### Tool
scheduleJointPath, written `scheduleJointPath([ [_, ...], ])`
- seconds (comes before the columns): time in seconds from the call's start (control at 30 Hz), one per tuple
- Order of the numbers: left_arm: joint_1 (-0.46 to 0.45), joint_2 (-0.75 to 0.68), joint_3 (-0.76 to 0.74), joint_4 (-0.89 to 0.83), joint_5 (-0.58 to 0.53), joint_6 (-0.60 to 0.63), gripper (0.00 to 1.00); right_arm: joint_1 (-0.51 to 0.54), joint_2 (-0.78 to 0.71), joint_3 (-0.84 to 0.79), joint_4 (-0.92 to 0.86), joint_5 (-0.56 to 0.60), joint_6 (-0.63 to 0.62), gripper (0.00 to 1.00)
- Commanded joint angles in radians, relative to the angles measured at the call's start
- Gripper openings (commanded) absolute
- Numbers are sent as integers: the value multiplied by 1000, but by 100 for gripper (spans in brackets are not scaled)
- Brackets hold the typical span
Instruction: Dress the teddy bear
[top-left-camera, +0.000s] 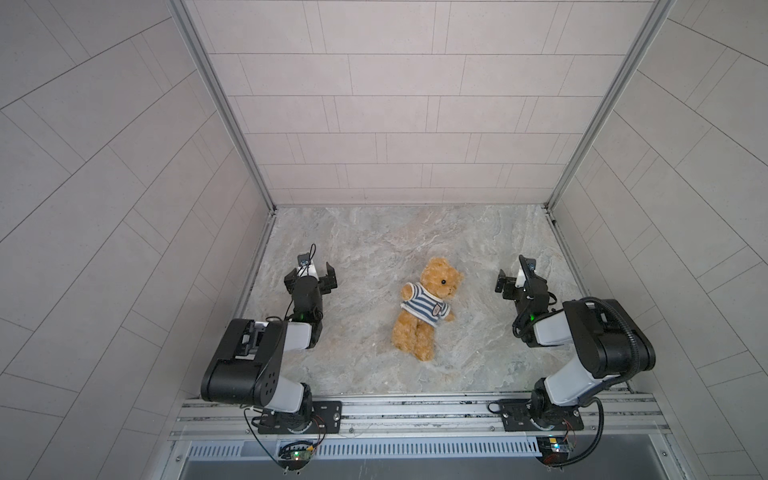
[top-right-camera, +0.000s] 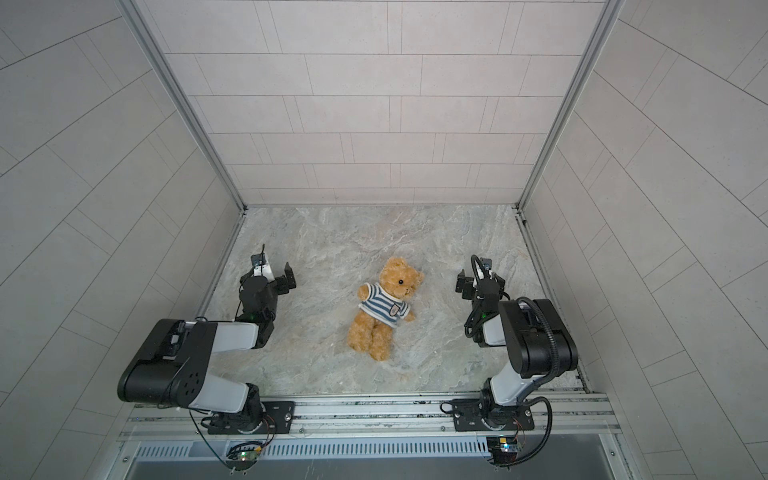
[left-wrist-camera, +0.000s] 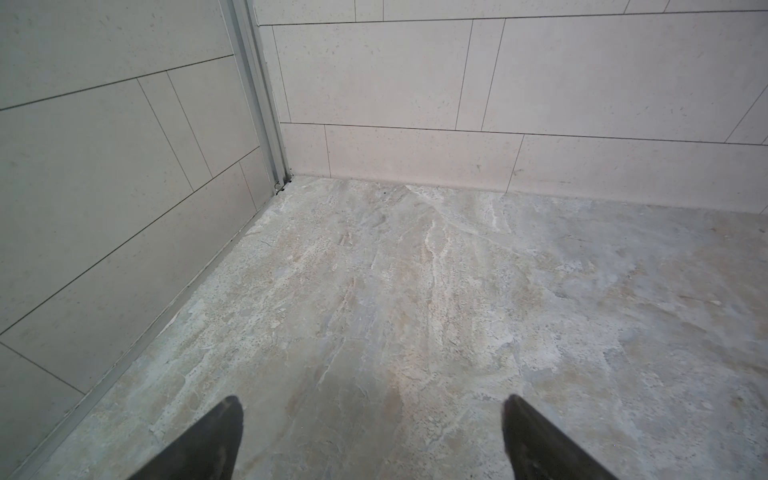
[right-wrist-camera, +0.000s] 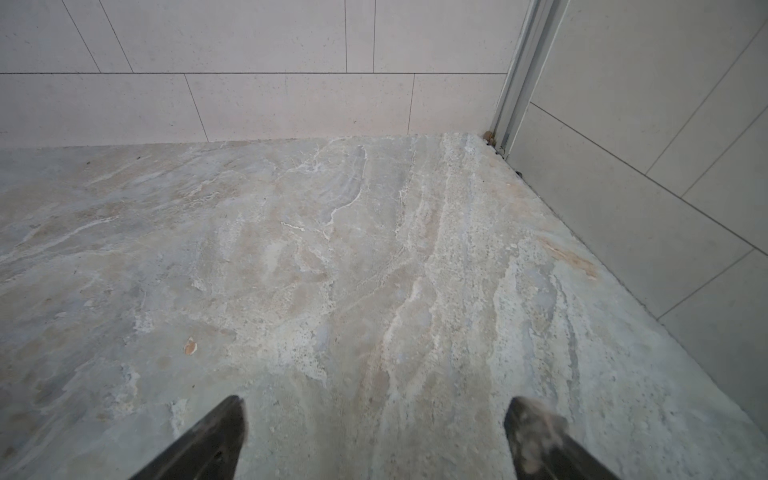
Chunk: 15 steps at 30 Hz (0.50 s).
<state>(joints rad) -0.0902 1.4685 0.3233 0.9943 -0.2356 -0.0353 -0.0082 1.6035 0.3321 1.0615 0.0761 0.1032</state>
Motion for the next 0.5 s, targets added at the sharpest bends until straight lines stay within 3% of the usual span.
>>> scheduleJointPath([
  [0.0,-20,-1,24,-19,-14,35,100,10,-15,23,-65,-19,-43,100],
  [0.47,-25,-1,26,-24,-18,38,100,53,-16,46,-112,61,-80,100],
])
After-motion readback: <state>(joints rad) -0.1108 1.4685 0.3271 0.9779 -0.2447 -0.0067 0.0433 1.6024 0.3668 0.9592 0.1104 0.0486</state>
